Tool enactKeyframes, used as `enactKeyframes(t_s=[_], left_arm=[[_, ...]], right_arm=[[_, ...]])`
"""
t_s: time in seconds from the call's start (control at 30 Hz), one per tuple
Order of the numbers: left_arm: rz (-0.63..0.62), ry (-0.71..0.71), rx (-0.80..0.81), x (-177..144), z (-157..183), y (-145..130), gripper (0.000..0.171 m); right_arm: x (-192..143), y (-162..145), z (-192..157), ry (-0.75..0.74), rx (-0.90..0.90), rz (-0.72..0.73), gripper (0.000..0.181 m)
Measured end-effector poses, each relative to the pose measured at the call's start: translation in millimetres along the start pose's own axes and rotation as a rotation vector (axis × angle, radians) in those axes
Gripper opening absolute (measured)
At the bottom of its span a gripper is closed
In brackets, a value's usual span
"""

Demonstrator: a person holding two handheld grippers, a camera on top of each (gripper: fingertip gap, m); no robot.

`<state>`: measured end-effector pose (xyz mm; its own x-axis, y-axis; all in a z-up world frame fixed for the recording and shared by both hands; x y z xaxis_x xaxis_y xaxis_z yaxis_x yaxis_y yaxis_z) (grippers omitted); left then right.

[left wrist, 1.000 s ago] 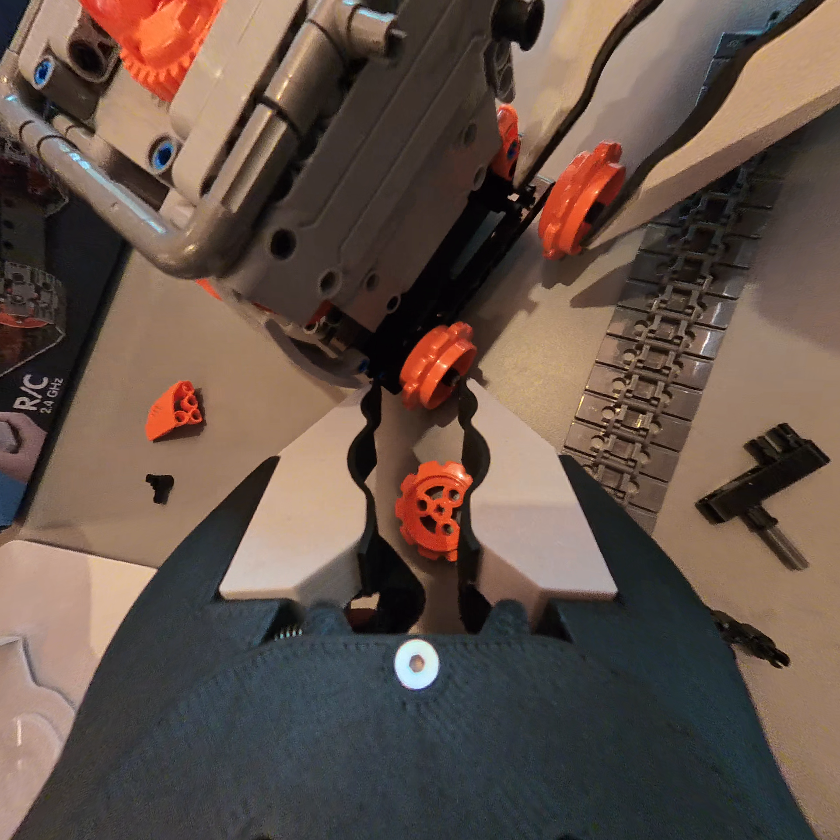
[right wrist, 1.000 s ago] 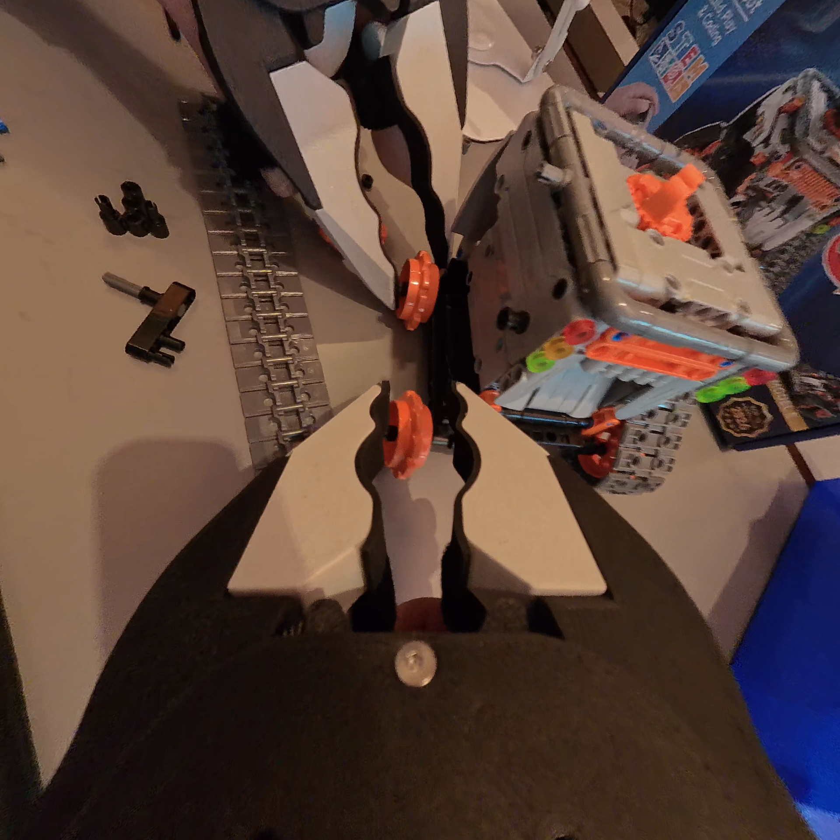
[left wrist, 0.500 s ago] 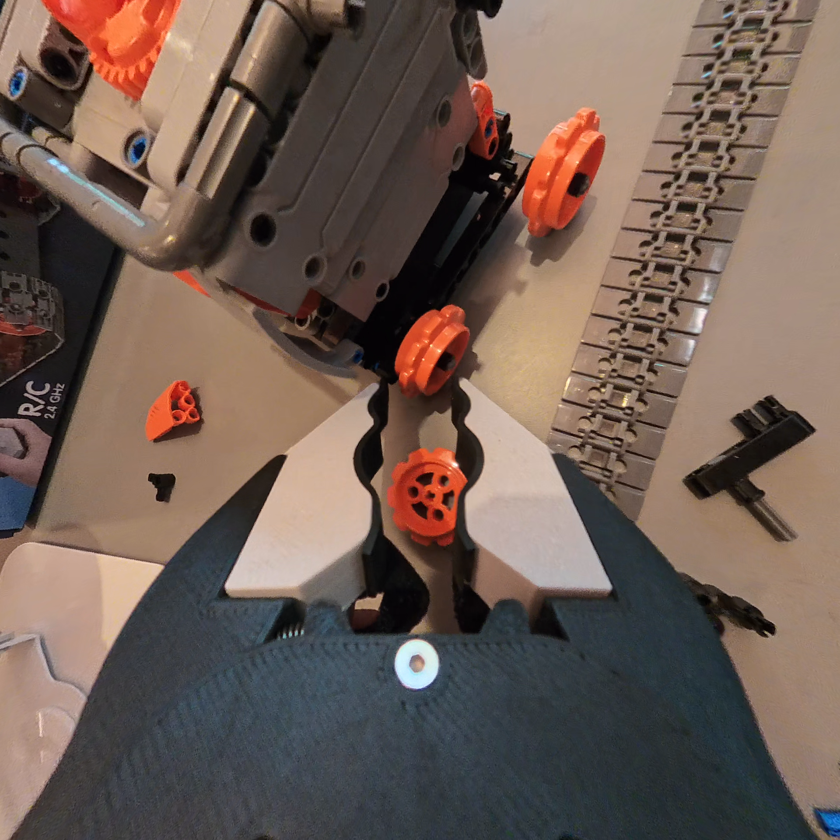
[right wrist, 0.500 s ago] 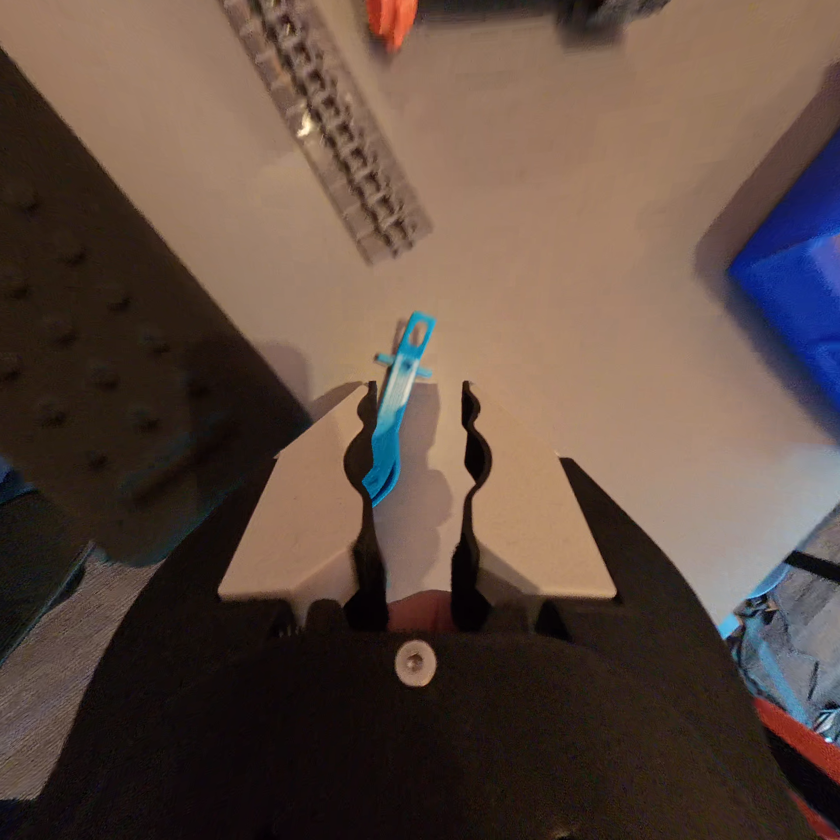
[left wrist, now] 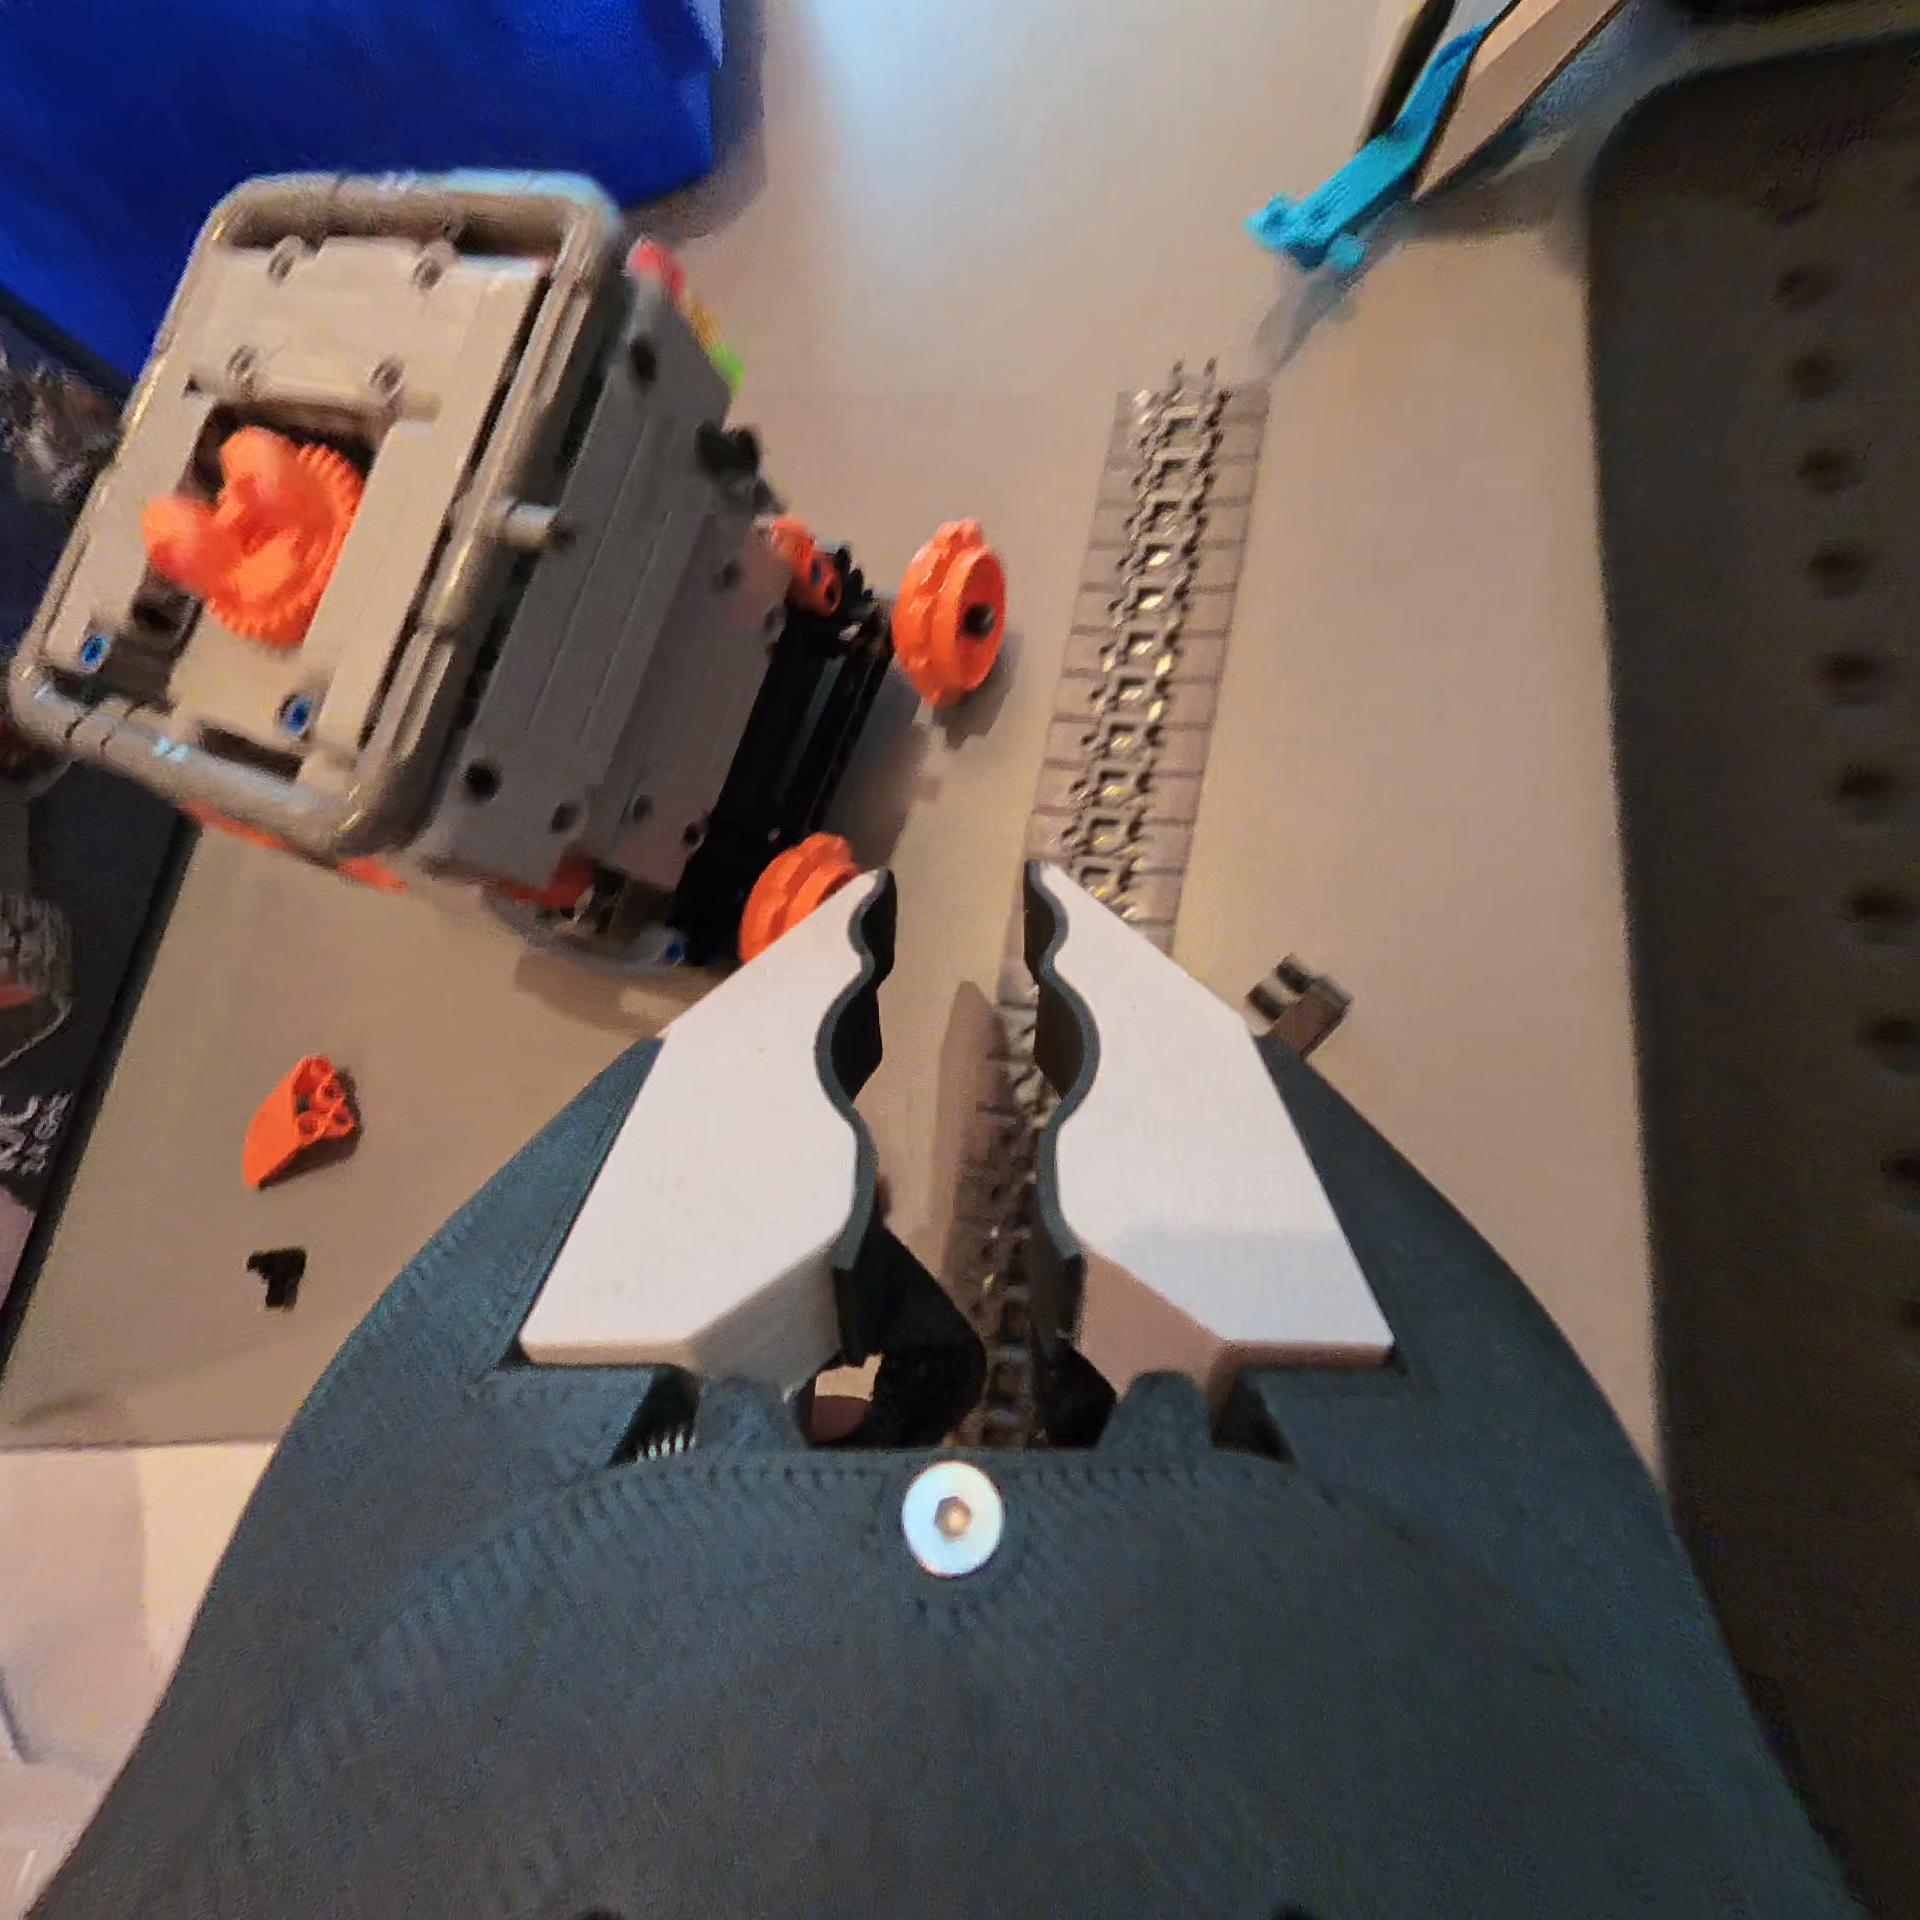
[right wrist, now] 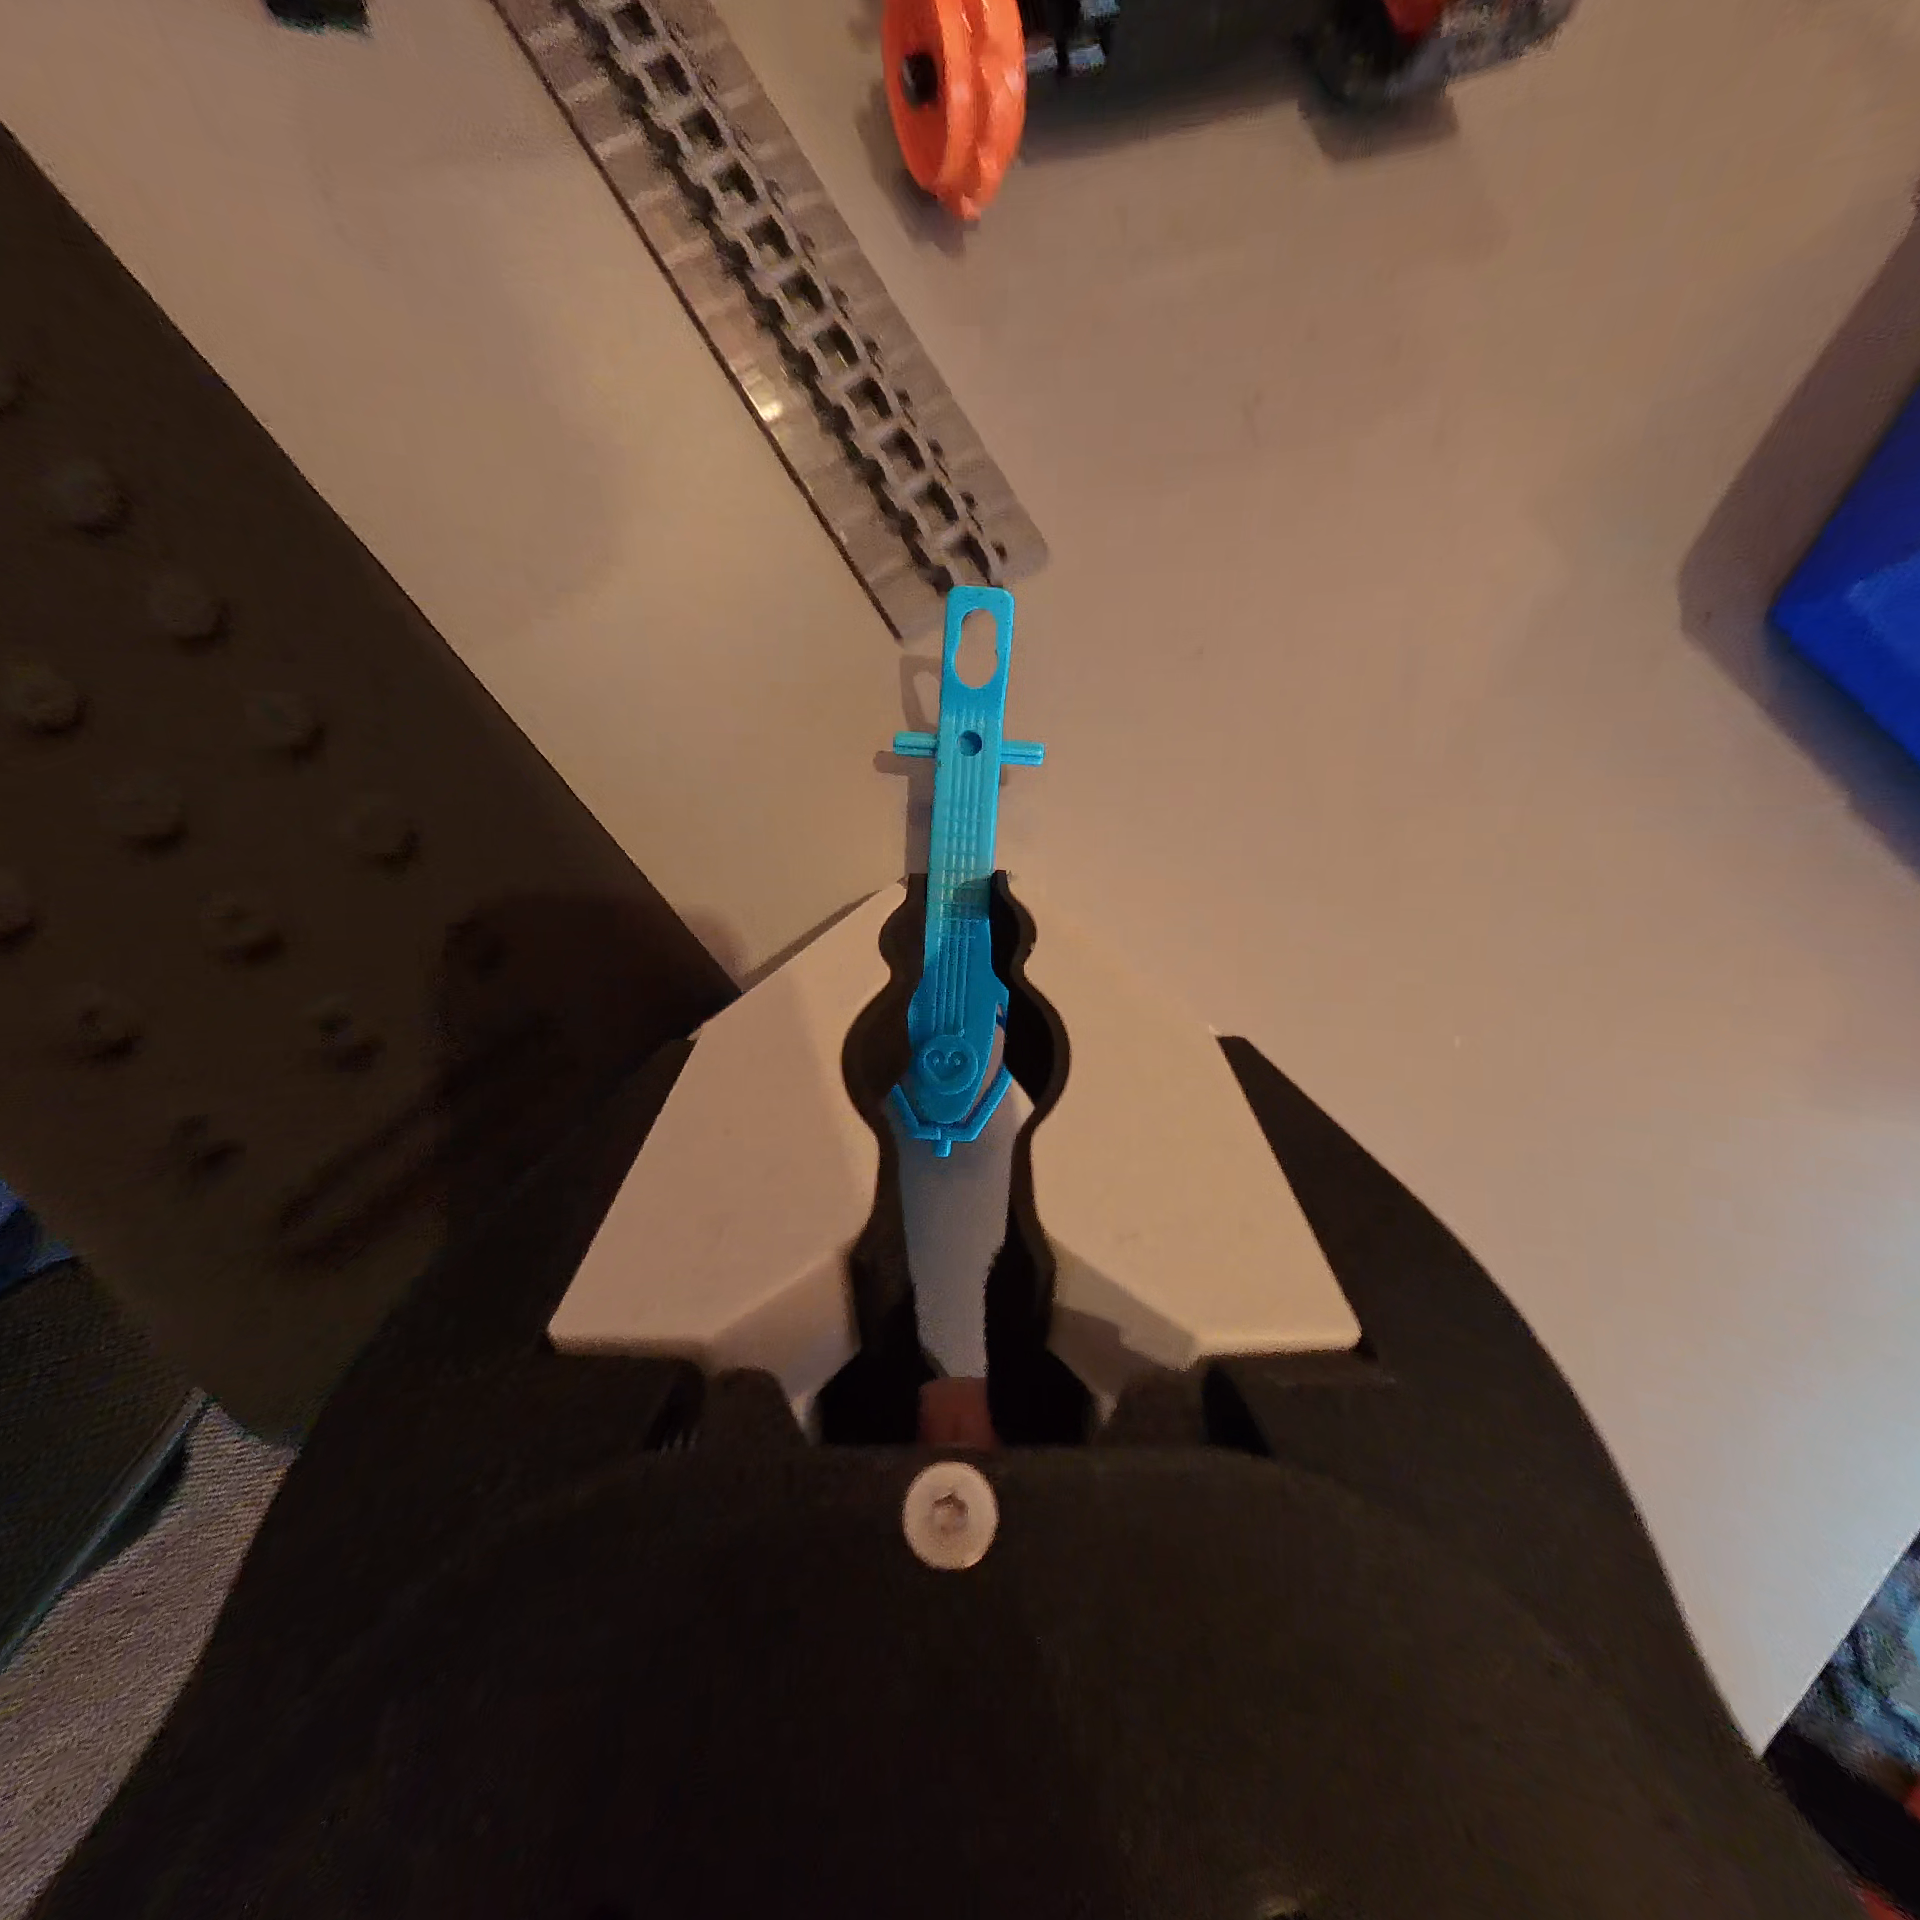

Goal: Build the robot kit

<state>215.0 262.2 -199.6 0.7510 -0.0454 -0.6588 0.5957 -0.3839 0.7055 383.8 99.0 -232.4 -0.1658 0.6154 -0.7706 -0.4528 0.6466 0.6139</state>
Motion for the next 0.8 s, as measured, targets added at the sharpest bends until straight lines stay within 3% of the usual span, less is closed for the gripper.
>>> enactKeyframes(t_s=[0.2, 0.4, 0.57, 0.73, 0.8], left_arm=[[0.206, -0.086, -0.155, 9.1, 28.6, 41.9, 0.034], [0.276, -0.117, -0.294, 7.4, 27.5, 47.8, 0.037], [0.292, -0.155, -0.367, 10.9, 25.7, 41.7, 0.016], [0.322, -0.147, -0.355, 5.9, 22.7, 41.1, 0.009], [0.349, -0.137, -0.31, 1.6, 22.1, 42.1, 0.008]], right_arm=[[5.6, 64.6, -21.5, -0.102, -0.231, 0.174, 0.009], [22.6, 115.5, -41.8, -0.307, -0.511, 0.269, 0.009], [28.1, 130.5, -48.6, -0.409, -0.639, 0.299, 0.01], [29.9, 135.1, -46.1, -0.45, -0.661, 0.333, 0.01], [26.9, 136.7, -44.2, -0.396, -0.567, 0.385, 0.029]])
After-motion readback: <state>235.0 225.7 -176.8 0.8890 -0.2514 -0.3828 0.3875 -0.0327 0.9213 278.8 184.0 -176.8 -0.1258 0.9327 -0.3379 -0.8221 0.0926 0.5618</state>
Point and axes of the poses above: each gripper's, where its closed fingertips meet, x out along the fingers, y out of its top, z = x × y across the jaws, the point moved 3 cm from there along -x, back along the fingers, and after that the axes turned 1 degree about z, right-handed, at the moved point
